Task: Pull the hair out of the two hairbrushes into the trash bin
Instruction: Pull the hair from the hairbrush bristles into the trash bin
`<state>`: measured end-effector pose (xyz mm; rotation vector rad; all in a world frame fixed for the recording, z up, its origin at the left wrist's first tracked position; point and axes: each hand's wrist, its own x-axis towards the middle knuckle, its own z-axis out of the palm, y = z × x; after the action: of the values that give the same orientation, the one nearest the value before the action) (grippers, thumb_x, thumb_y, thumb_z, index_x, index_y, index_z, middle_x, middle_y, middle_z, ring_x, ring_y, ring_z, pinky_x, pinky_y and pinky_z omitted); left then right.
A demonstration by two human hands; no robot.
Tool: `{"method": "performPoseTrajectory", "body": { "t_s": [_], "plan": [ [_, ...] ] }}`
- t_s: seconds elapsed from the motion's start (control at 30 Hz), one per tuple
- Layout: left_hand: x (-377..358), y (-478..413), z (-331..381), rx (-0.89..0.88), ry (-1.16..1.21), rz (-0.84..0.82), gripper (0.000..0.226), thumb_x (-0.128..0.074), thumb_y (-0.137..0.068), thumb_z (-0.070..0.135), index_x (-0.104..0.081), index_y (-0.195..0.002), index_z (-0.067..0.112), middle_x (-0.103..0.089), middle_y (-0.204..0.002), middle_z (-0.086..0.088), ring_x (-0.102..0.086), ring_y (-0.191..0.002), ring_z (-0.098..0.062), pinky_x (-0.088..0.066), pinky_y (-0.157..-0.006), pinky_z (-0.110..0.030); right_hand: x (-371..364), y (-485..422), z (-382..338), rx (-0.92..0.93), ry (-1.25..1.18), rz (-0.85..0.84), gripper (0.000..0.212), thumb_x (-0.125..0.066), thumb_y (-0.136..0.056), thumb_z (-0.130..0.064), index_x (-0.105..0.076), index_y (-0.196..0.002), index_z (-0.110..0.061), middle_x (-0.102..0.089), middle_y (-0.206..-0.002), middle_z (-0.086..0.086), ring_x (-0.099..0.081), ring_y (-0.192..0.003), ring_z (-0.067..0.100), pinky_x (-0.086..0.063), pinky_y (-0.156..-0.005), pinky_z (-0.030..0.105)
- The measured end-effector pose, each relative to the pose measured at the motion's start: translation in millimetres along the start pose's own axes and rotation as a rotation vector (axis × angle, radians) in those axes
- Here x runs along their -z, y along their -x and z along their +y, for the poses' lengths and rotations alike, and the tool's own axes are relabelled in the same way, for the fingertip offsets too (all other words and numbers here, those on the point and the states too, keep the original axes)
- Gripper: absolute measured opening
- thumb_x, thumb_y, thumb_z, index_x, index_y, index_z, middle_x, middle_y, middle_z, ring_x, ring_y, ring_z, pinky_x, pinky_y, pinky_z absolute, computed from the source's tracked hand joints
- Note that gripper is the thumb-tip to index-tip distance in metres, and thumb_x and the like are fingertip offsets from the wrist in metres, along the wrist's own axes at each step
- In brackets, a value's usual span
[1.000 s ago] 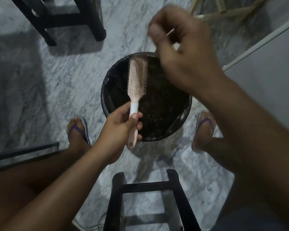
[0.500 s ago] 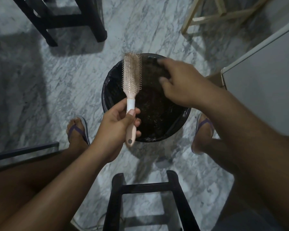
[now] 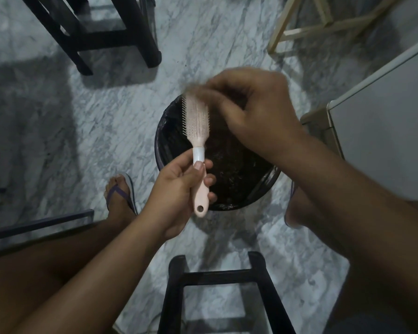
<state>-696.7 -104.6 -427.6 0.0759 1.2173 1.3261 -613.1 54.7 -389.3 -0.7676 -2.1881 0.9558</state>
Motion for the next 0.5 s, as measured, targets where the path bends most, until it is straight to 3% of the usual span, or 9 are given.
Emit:
{"method": "performPoseTrajectory", "body": {
  "t_s": [0.1,0.17,0.23,0.33,0.43,0.5],
  "plan": [
    [4.0,-1.7,0.0,0.038,0.067,0.033,0.032,-0.042,-0.104,0.004,-0.051,-0.134,0.002,-0.051,-0.098,-0.006,-0.05,-0.067,-0.011,-0.047,-0.054,-0.026,14.8,-10.9,-13.9,0.118,-0.033,0.168,0.018,-0.06,-0.099,-0.014,-0.066,-0.087,-0.002,-0.064,-0.075,0.004,-0.063,-0.071,0.016,-0.049,-0.064,0.026],
    [6.3,-2.0,-0.2,0.031,0.059,0.058,0.03,-0.041,-0.104,0.003,-0.051,-0.132,0.001,-0.05,-0.098,-0.006,-0.05,-0.067,-0.012,-0.046,-0.054,-0.026,26.2,-15.7,-13.5,0.149,-0.047,0.24,0.025,-0.048,-0.104,-0.01,-0.059,-0.084,0.001,-0.056,-0.068,0.005,-0.058,-0.063,0.019,-0.046,-0.059,0.032],
    [6.8,-1.5,0.3,0.014,0.04,0.065,0.029,-0.041,-0.104,0.003,-0.051,-0.131,0.002,-0.052,-0.096,-0.005,-0.05,-0.067,-0.012,-0.046,-0.054,-0.026,34.0,-17.3,-5.7,0.071,0.053,0.163,0.037,-0.042,-0.106,-0.016,-0.055,-0.078,0.005,-0.053,-0.062,0.009,-0.053,-0.057,0.022,-0.04,-0.057,0.038],
    [5.9,-0.6,1.4,-0.009,0.012,0.057,0.028,-0.042,-0.104,0.003,-0.053,-0.129,0.003,-0.053,-0.095,-0.004,-0.05,-0.066,-0.011,-0.046,-0.055,-0.026,32.2,-11.6,16.2,-0.233,0.356,-0.226,0.039,-0.041,-0.105,-0.029,-0.055,-0.078,-0.005,-0.045,-0.062,0.001,-0.044,-0.059,0.015,-0.031,-0.06,0.033],
    [4.5,-0.7,2.2,-0.035,-0.016,0.051,0.028,-0.042,-0.104,0.003,-0.054,-0.129,0.005,-0.054,-0.096,-0.004,-0.05,-0.066,-0.011,-0.047,-0.055,-0.027,26.1,-1.5,33.5,-0.468,0.583,-0.732,0.028,-0.046,-0.102,-0.024,-0.064,-0.096,-0.004,-0.063,-0.089,0.016,-0.055,-0.08,0.029,-0.044,-0.071,0.036],
    [4.1,-0.7,2.4,-0.051,-0.034,0.038,0.029,-0.042,-0.104,0.003,-0.054,-0.13,0.006,-0.054,-0.096,-0.004,-0.05,-0.067,-0.011,-0.047,-0.056,-0.028,22.8,3.8,35.4,-0.581,0.711,-0.965,0.02,-0.052,-0.096,-0.011,-0.064,-0.105,0.002,-0.062,-0.103,0.026,-0.06,-0.091,0.036,-0.051,-0.078,0.043]
  ]
}}
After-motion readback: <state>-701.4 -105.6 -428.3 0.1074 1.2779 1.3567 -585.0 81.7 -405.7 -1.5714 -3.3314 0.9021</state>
